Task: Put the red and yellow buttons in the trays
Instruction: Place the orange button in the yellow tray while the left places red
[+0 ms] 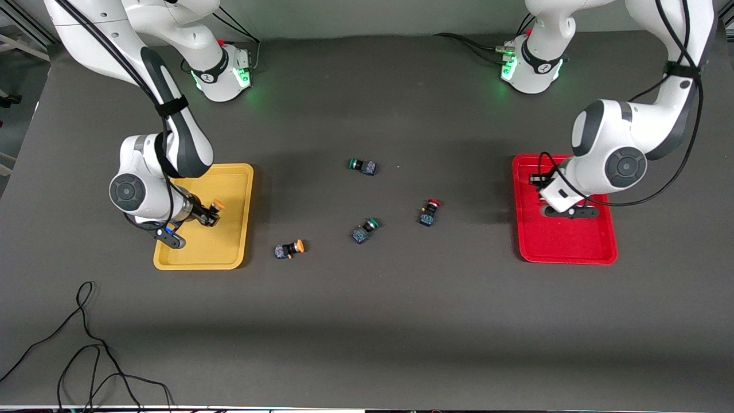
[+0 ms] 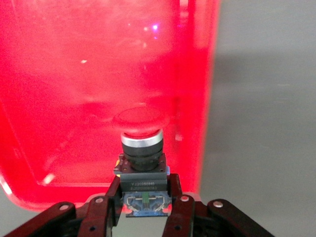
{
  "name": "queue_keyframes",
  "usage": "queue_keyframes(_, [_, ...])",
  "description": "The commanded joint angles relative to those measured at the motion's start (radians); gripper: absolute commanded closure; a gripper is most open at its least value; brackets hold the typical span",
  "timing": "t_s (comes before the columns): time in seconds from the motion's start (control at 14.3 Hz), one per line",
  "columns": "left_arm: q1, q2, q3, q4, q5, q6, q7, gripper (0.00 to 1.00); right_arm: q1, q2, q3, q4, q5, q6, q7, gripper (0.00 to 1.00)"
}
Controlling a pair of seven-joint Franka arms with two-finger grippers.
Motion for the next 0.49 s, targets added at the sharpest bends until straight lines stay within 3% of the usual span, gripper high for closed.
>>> queue_keyframes(0.0, [0.036,0.112,-0.014,-0.006,0.067,0.115,0.003,0.80,0.016,-0.034,-0.009,0.014,0.012,0.006,-0.015,0.00])
queue_keyframes(0.07, [0.036,0.133,-0.012,-0.005,0.082,0.134,0.003,0.65,0.019,-0.041,-0.003,0.042,0.012,-0.005,-0.008,0.00])
queue_keyframes(0.21, [0.036,0.129,0.002,0.004,0.094,0.120,0.002,0.00,0.080,-0.042,-0.001,0.112,0.012,-0.039,0.012,0.00])
queue_keyframes(0.42, [0.035,0.074,-0.001,0.037,0.090,0.038,-0.002,0.00,0.194,-0.010,-0.001,0.235,0.006,-0.039,0.188,0.00])
